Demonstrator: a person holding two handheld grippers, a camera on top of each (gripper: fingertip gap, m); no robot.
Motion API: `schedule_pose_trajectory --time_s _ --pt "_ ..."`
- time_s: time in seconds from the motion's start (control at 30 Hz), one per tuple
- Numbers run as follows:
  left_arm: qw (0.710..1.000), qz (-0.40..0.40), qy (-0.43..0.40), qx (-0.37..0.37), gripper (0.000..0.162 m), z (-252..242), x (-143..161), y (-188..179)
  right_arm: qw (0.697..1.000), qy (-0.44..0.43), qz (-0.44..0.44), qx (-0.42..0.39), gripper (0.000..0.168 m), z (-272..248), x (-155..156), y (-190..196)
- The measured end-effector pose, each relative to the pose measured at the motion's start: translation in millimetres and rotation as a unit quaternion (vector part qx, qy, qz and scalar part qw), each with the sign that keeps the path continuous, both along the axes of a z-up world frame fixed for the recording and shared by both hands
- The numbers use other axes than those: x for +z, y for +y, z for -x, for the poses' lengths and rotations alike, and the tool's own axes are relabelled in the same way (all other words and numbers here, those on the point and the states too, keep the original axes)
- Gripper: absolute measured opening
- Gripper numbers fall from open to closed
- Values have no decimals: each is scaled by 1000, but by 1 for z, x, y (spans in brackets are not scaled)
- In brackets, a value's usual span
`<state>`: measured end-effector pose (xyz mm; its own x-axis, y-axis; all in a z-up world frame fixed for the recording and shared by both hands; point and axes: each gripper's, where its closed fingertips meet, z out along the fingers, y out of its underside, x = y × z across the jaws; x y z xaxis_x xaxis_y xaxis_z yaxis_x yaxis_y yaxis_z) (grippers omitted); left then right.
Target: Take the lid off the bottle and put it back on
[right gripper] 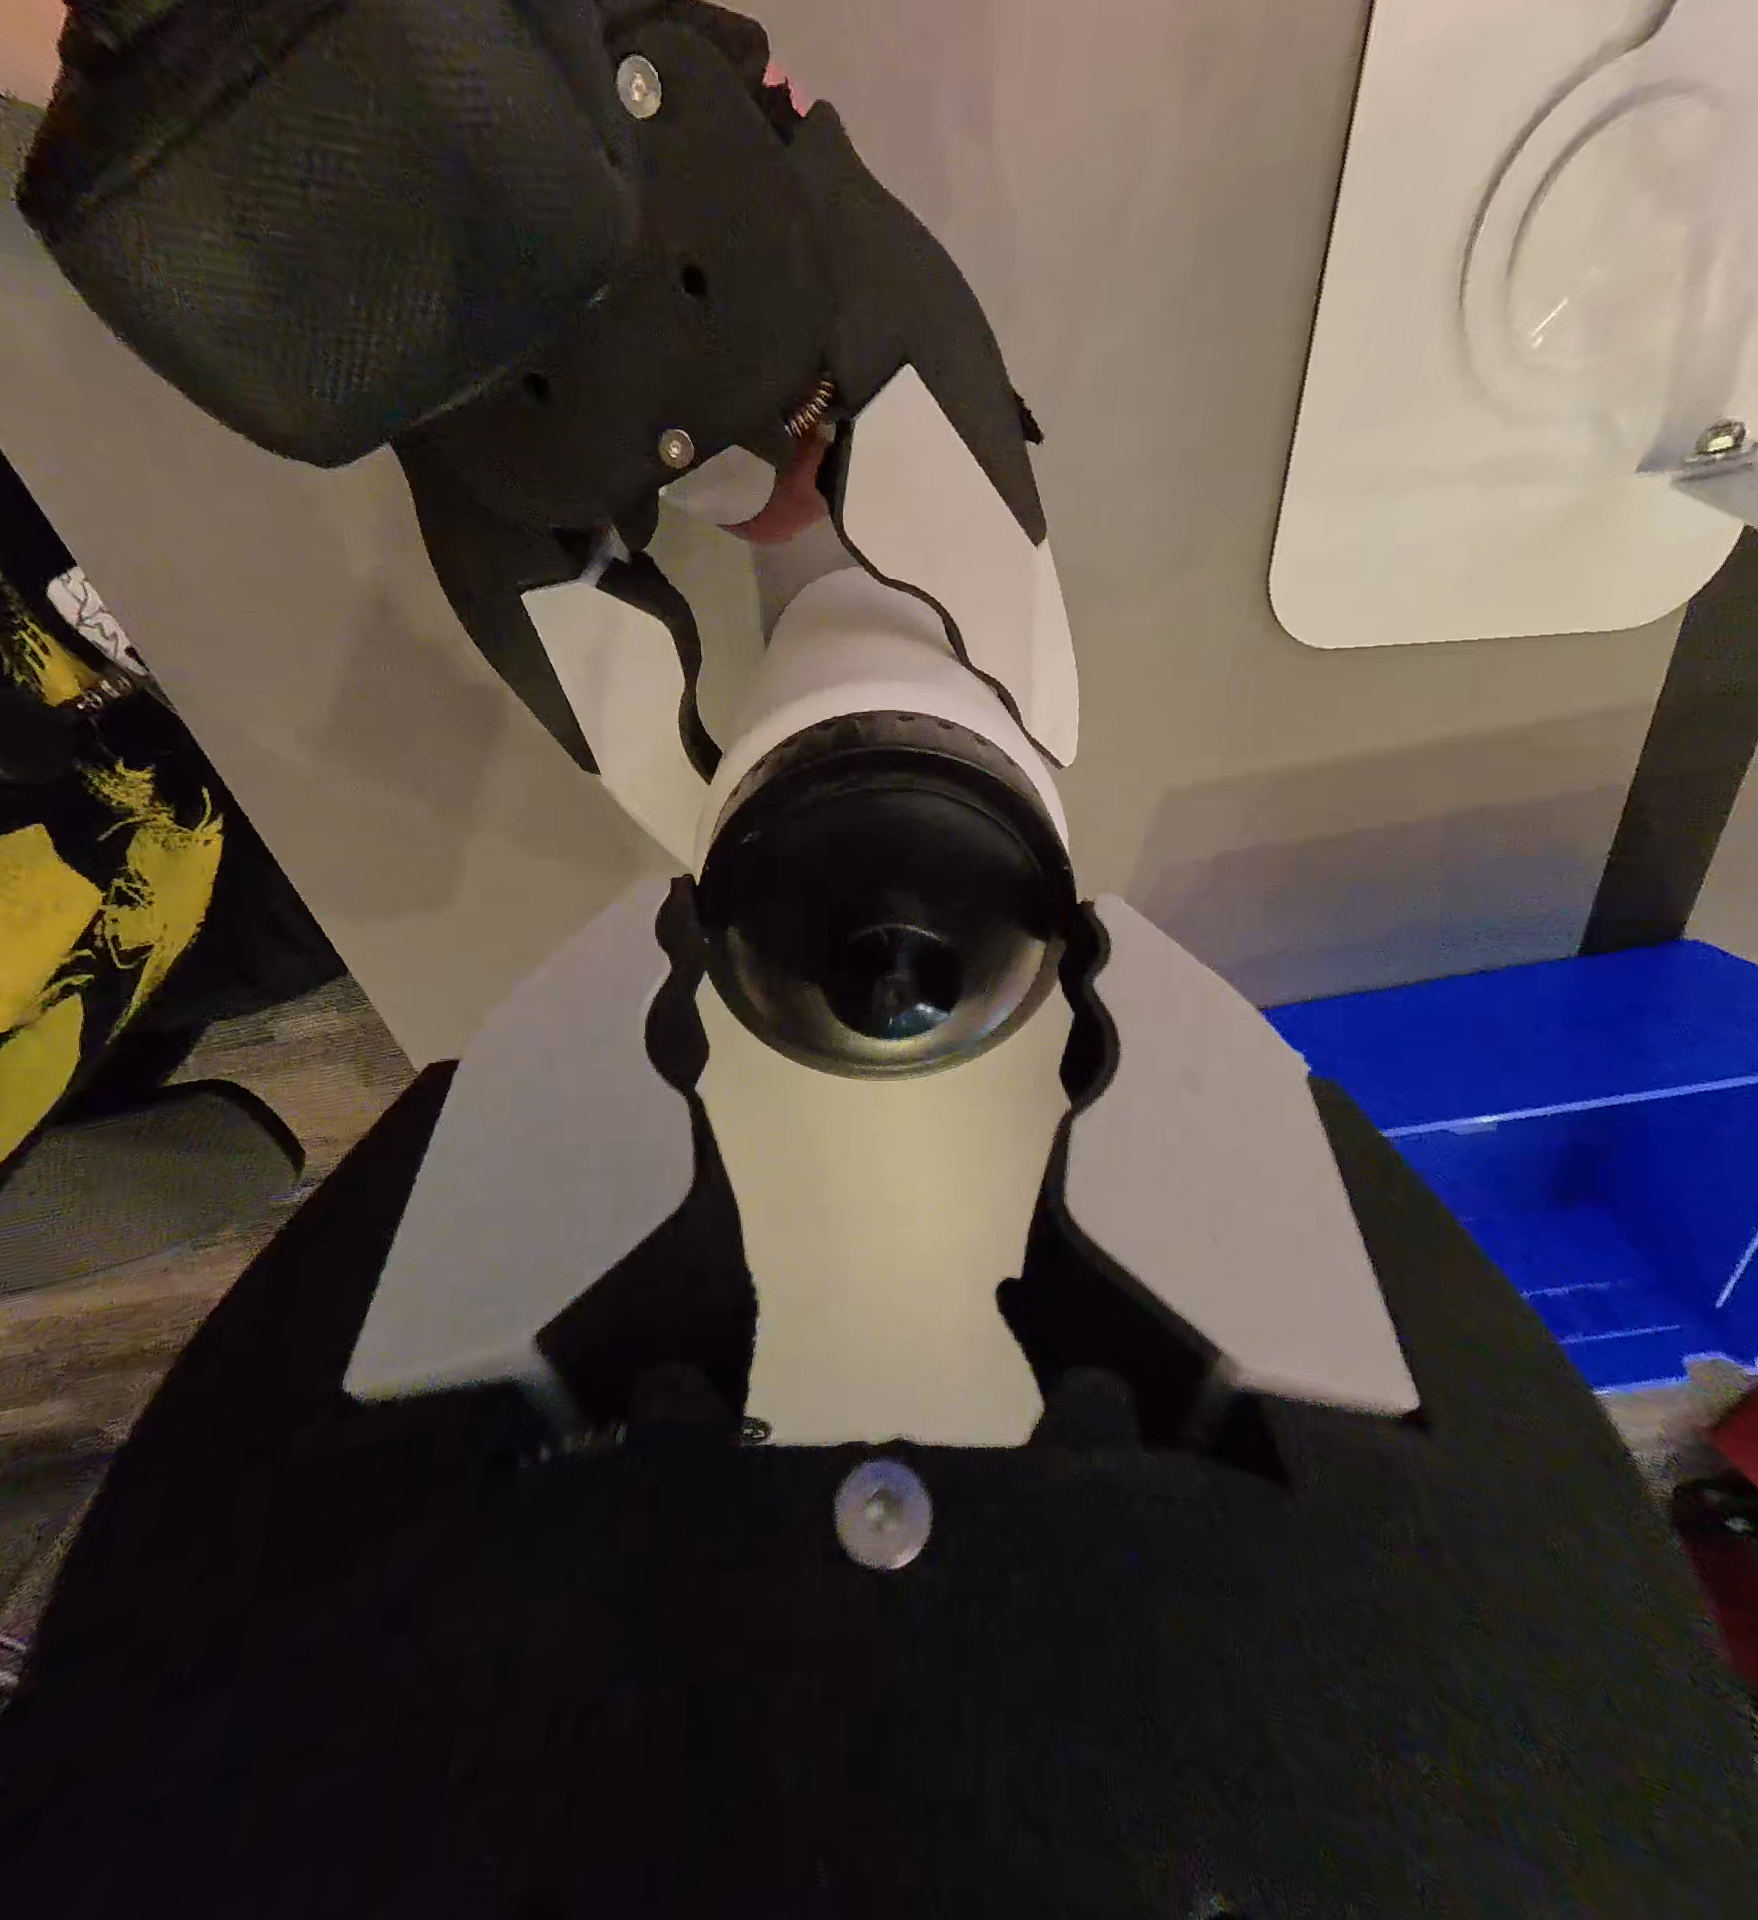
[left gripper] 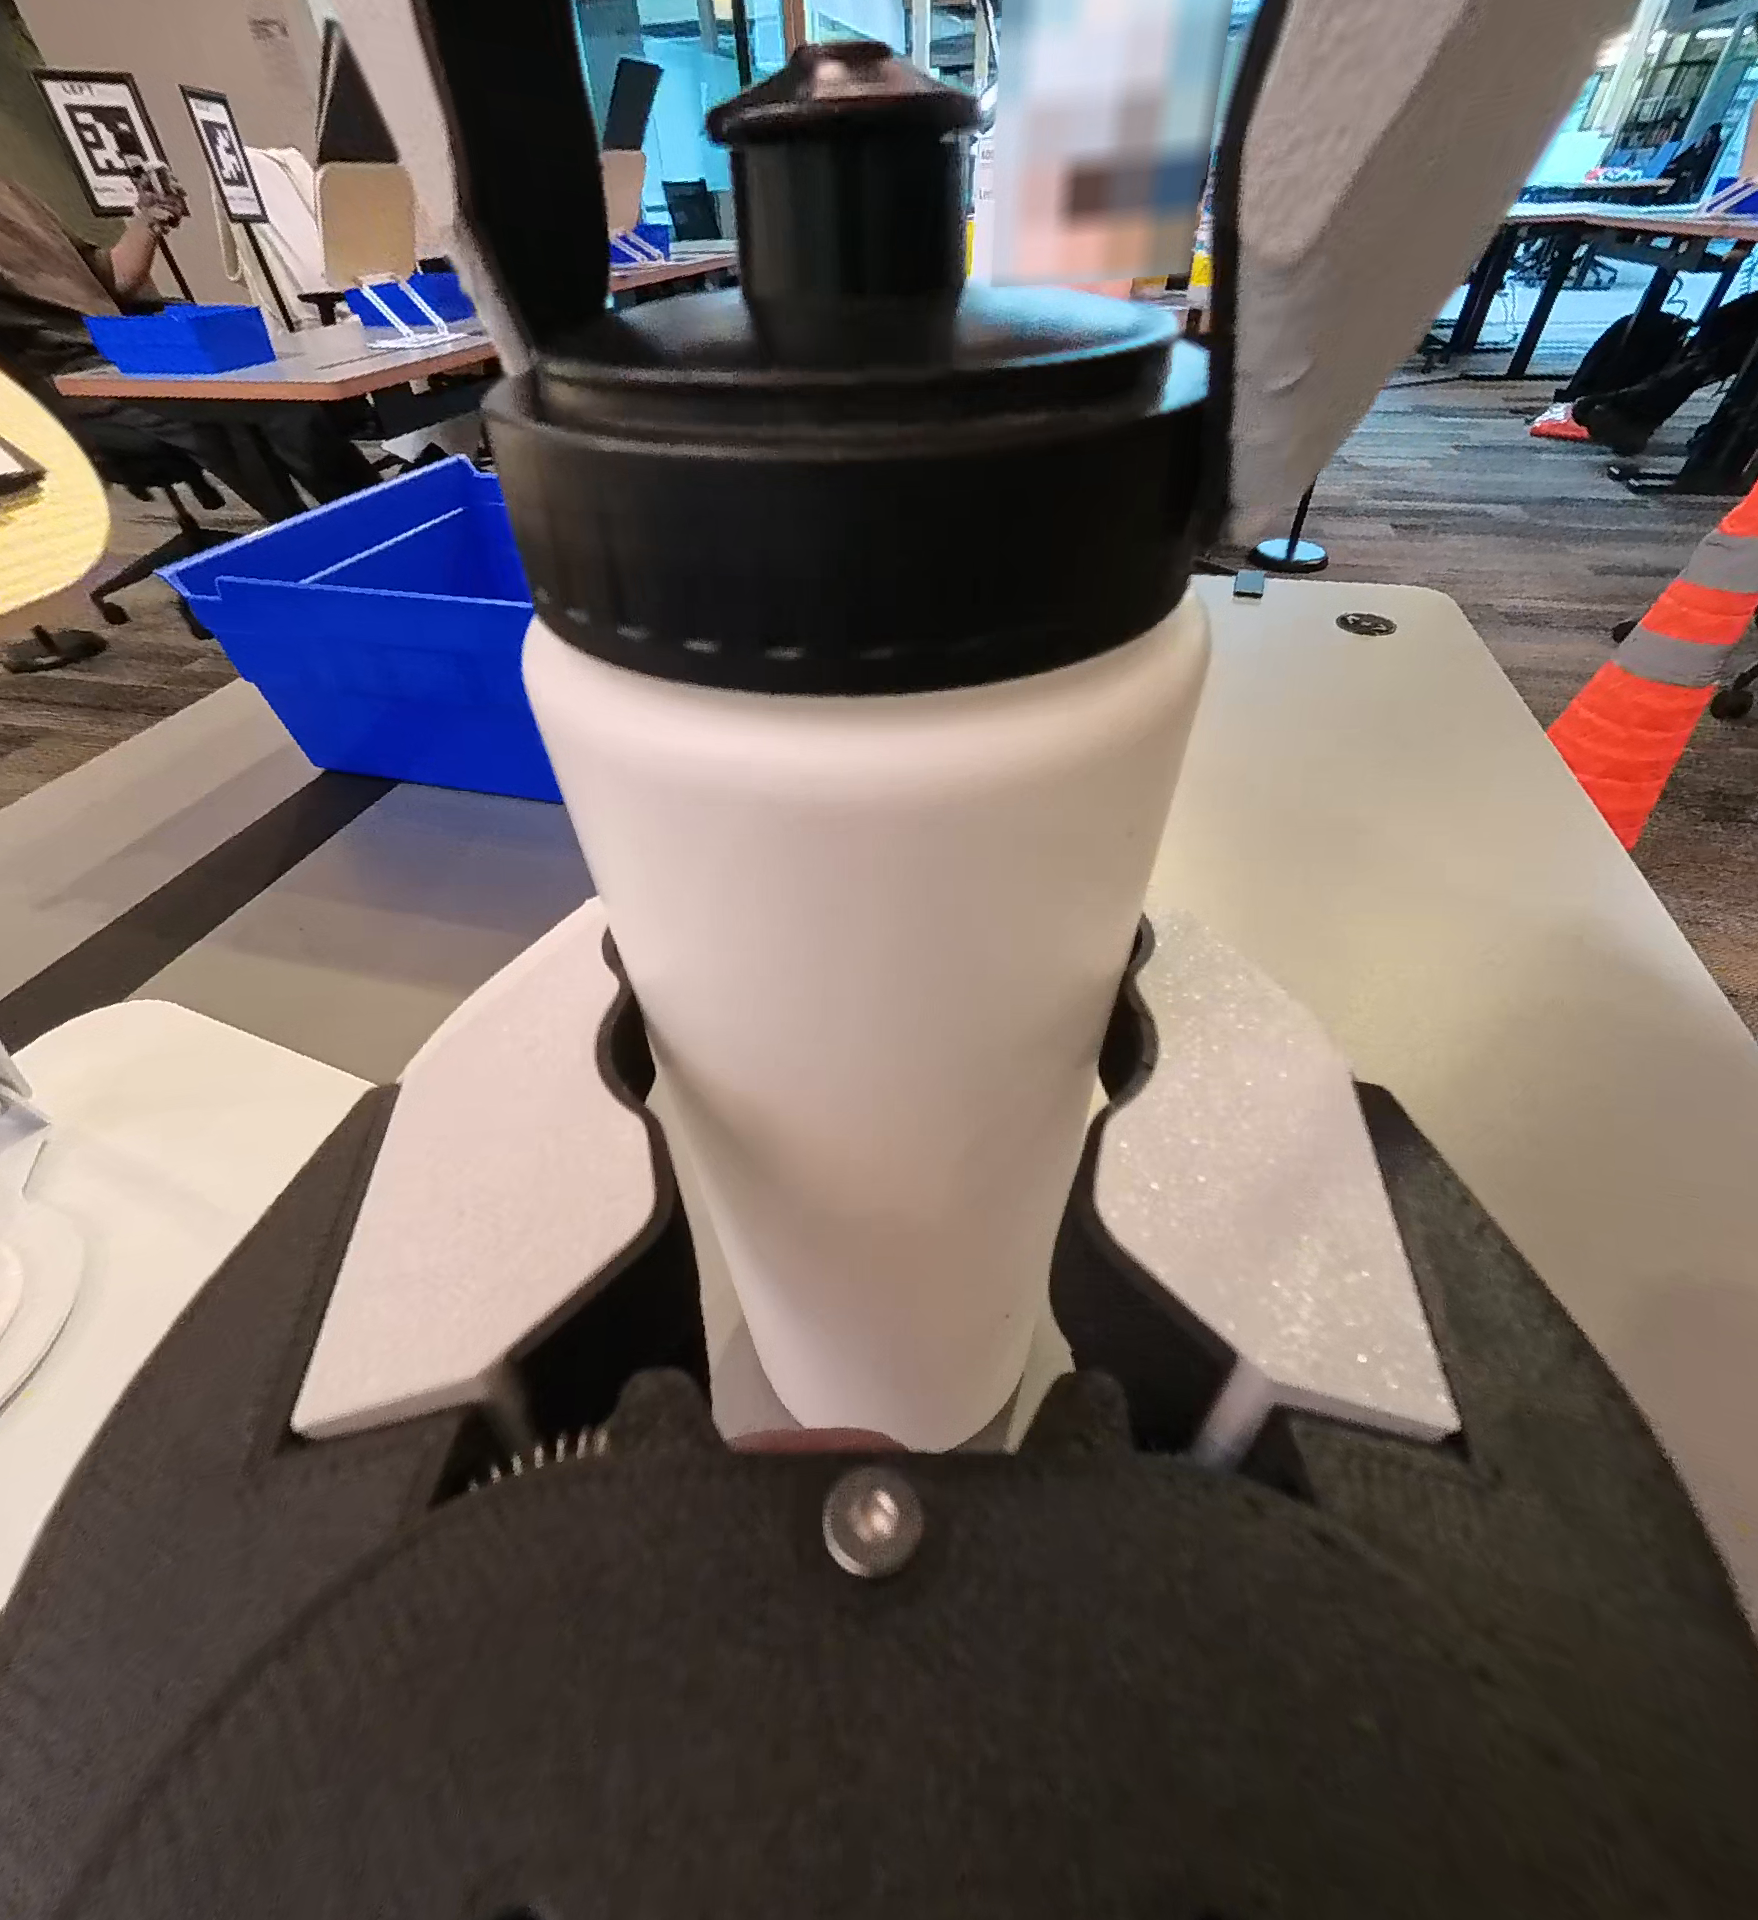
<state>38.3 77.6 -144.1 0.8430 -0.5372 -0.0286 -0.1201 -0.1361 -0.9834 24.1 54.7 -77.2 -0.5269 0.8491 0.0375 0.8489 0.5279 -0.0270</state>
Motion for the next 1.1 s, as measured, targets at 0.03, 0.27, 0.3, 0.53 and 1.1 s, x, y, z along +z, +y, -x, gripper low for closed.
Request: schedule_pose_trajectory --time_s 0.03,0.27,0.3,0.53,1.1 --pt "1000 -1 2 0 86 -1 0 0 1000 1 -4 17 68 -1 0 0" --pt "1000 -1 1 -4 86 -2 0 0 981 2 -40 189 82 1 2 1" --pt "1000 -2 0 -4 86 -2 0 0 978 -4 -38 203 78 0 2 0" --pt "1000 0 -2 -4 86 -2 0 0 989 -15 -2 145 69 -1 0 0" --pt "1000 -1 -3 -6 86 -3 0 0 980 -16 -11 199 69 -2 0 0"
